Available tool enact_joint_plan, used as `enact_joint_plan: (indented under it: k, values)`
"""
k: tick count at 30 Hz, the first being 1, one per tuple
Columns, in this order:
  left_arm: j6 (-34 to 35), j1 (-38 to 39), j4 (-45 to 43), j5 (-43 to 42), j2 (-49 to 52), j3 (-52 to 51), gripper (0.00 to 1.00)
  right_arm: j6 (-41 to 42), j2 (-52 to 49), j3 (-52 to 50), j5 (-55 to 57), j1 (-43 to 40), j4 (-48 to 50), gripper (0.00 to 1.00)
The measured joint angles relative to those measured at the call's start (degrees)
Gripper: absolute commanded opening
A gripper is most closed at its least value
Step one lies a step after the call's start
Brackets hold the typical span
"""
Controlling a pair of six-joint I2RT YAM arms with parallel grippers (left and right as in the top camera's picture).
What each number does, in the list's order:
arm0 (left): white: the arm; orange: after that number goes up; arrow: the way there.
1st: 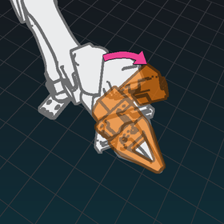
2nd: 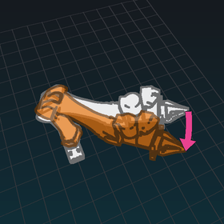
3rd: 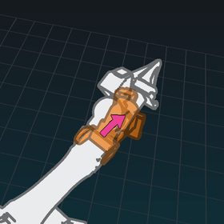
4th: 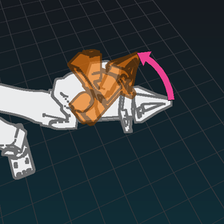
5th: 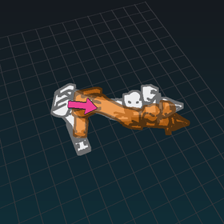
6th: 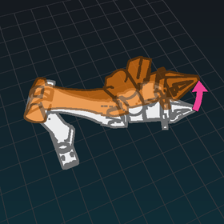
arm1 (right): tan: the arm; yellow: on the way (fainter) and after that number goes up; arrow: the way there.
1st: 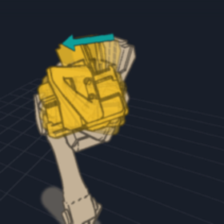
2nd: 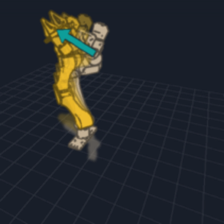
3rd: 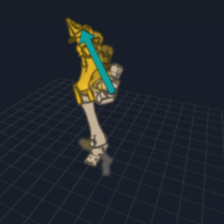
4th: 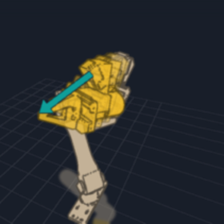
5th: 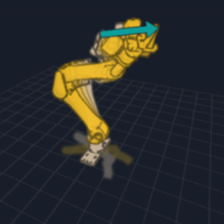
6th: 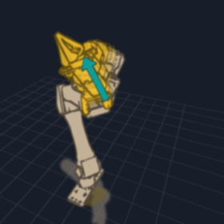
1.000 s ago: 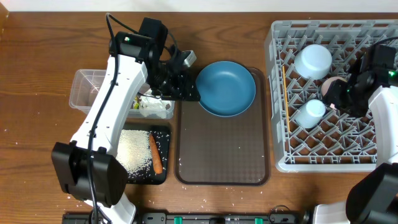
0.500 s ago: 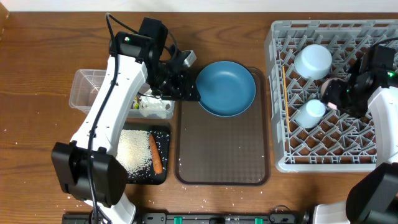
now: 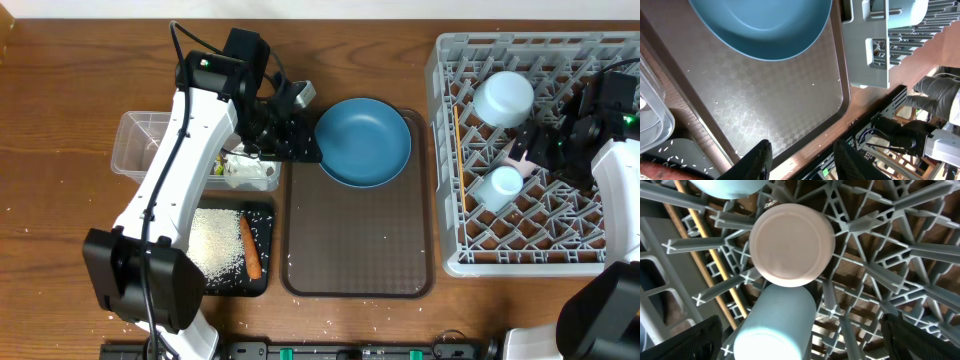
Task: Sort waste into correct bins and load items into the dishwasher rack
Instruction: 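Move the right gripper left to the blue plate on the brown tray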
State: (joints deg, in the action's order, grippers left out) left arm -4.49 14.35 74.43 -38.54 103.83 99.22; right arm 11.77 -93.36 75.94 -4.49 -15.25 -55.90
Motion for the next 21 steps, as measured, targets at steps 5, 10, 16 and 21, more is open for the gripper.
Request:
enact_joint_plan:
  k: [5,10,16,21]
  values:
    - [0.0,0.0,-0.6,0.0,0.0,0.0,0.43,0.0,0.0,0.0,-0.7,0.0,-0.4,0.99]
    - [0.4,0.0,-1.6,0.0,0.0,0.0,0.43,0.0,0.0,0.0,-1.0,0.0,-0.4,0.99]
    - [1.6,0.0,-3.6,0.0,0.0,0.0,0.43,0.0,0.0,0.0,-1.3,0.0,-0.3,0.99]
    - [1.7,0.0,-3.8,2.2,0.0,0.0,0.43,2.4,0.0,0.1,-9.6,-0.1,-5.2,0.97]
